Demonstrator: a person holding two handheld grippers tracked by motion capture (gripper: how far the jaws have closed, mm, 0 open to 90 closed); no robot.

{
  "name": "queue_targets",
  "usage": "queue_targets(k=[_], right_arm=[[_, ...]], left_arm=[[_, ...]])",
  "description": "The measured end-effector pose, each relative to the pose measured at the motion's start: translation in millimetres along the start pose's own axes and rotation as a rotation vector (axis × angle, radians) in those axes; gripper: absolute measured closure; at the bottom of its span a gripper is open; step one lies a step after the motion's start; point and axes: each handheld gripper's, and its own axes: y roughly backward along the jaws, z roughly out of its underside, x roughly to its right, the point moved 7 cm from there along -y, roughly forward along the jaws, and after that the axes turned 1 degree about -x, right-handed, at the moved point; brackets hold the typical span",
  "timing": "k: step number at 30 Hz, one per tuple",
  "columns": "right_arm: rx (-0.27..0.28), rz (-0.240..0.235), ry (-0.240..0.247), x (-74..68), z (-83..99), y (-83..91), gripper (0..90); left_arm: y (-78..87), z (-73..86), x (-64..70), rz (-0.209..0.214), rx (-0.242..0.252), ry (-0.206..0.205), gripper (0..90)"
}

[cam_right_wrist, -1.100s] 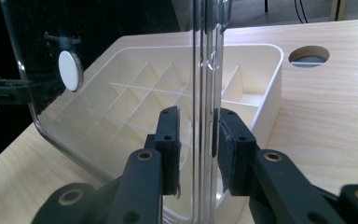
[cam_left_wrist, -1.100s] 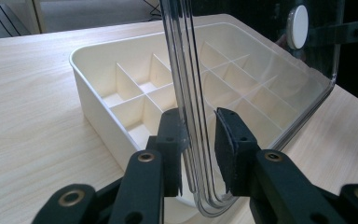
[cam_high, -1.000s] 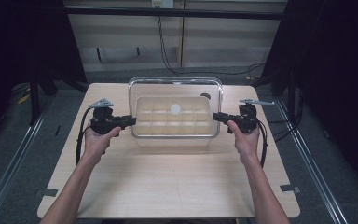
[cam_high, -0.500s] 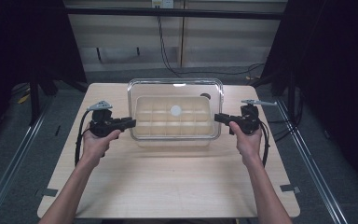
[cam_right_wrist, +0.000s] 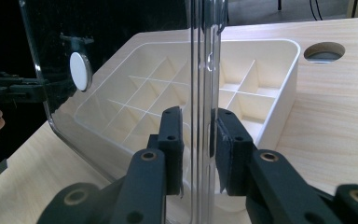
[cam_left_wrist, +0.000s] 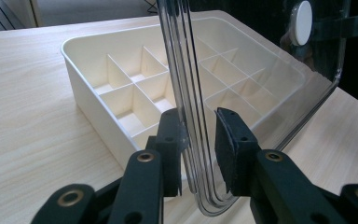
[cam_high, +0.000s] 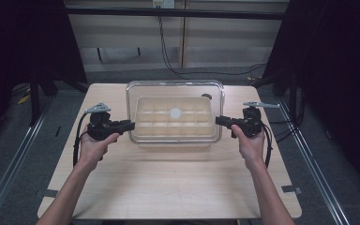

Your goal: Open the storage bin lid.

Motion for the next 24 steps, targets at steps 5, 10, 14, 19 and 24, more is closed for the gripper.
queue_targets(k=[5,10,14,19,24], right_arm=[[0.002,-0.003,0.000,1.0,1.1,3.3,74.0],[-0.001,-0.005,-0.007,-0.5,3.8,6.5,74.1],[-0.005,-0.003,0.001,-2.1,5.9,8.7,74.1],[-0.017,-0.009,-0.001,-3.9,9.4,10.5,74.2],[-0.017,-0.014,0.008,-6.4,9.9,11.8,74.3]], left_arm=[[1.3,0.6,4.6,0.007,0.003,-0.006,71.9],[1.3,3.5,7.5,0.002,-0.003,-0.001,71.7],[2.8,7.0,10.5,0.010,-0.012,-0.006,71.4],[4.7,11.9,12.1,0.015,-0.014,0.003,71.8],[8.1,14.6,14.4,0.018,-0.018,-0.001,71.8]])
